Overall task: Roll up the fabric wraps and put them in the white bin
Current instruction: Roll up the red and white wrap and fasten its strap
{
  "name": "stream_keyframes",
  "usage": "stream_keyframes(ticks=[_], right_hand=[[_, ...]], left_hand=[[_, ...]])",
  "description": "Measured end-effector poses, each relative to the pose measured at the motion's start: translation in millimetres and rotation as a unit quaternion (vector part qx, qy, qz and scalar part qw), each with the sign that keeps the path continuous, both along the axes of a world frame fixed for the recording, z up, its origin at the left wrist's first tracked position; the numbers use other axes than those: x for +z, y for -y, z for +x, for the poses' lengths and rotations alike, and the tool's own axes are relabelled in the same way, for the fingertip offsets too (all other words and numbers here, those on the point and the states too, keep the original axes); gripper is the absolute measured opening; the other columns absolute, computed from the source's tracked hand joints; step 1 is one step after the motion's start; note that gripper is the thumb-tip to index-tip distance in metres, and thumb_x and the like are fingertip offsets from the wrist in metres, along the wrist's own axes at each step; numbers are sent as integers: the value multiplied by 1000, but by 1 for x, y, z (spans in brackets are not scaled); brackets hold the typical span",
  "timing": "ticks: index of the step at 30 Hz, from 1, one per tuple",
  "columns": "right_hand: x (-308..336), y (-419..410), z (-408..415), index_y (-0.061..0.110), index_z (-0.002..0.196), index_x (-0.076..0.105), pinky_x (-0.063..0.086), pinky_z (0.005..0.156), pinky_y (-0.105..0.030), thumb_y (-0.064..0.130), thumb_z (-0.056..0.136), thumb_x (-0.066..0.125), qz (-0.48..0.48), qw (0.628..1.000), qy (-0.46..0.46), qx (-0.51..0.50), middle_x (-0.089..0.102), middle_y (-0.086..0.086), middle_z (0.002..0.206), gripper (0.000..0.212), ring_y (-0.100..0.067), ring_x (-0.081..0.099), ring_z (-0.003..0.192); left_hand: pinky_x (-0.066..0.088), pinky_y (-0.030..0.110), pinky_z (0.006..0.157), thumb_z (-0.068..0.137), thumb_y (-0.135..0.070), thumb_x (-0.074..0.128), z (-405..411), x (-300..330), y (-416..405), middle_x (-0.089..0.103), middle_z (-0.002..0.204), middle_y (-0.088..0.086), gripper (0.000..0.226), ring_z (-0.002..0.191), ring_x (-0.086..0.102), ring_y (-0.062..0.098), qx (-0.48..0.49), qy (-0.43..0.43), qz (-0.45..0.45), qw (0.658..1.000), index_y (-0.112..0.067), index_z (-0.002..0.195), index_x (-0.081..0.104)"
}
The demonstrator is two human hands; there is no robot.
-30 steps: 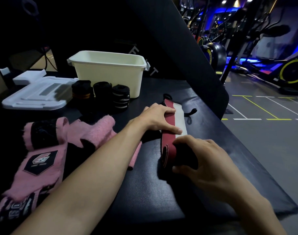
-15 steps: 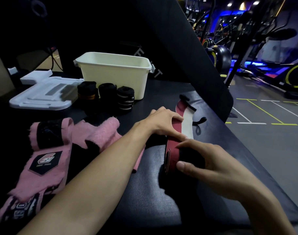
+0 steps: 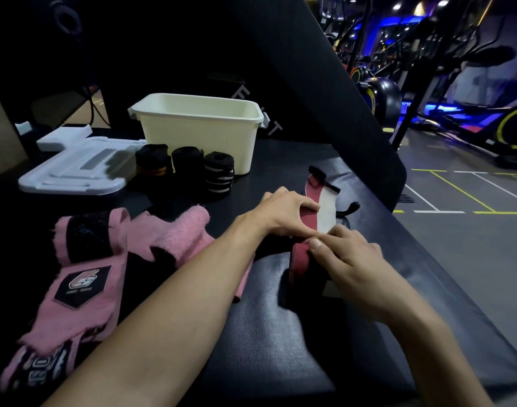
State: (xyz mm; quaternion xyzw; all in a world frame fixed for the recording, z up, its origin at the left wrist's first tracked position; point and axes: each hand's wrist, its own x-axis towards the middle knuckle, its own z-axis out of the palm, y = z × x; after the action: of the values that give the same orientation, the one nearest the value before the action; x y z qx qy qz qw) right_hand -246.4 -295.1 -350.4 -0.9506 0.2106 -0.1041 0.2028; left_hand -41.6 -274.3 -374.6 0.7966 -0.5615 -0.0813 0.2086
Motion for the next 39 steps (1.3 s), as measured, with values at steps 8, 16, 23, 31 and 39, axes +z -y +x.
stream_keyframes(ticks=[8,16,23,31,39], right_hand=[[-6,0,11,40,107,44,25,85,-37,46,103,39,-1,995,88,-44,58,19,97,8,-8,47,97],[-10,-3,11,35,83,51,38,68,-32,44,90,66,-114,968,218,-52,52,18,82,18,-10,48,78],[-16,5,-12,37,116,62,46,88,-28,70,84,56,-113,980,162,14,61,21,117,46,-5,54,106],[-29,14,-14,36,147,44,40,111,-31,46,71,86,-109,987,112,28,47,19,144,87,-6,40,132],[-18,18,-10,47,140,27,20,90,-28,60,71,75,-141,988,68,12,56,24,126,85,-2,49,118]], left_hand=[[27,40,105,70,-67,70,2,-1,3,67,131,-11,73,132,46,19,-9,2,0,1000,-42,137,60],[25,43,113,78,-64,67,6,0,1,64,136,-5,64,133,43,20,-15,-16,-5,1000,-44,138,60],[22,47,117,91,-62,62,15,-8,6,62,140,-17,45,140,41,16,-7,-14,-20,1000,-49,134,61],[41,43,112,58,-80,73,20,-8,7,73,107,-19,69,119,61,11,29,-80,-92,992,-44,117,73],[49,40,105,59,-75,78,30,-11,13,71,115,-15,63,111,64,9,11,-105,-102,989,-39,111,77]])
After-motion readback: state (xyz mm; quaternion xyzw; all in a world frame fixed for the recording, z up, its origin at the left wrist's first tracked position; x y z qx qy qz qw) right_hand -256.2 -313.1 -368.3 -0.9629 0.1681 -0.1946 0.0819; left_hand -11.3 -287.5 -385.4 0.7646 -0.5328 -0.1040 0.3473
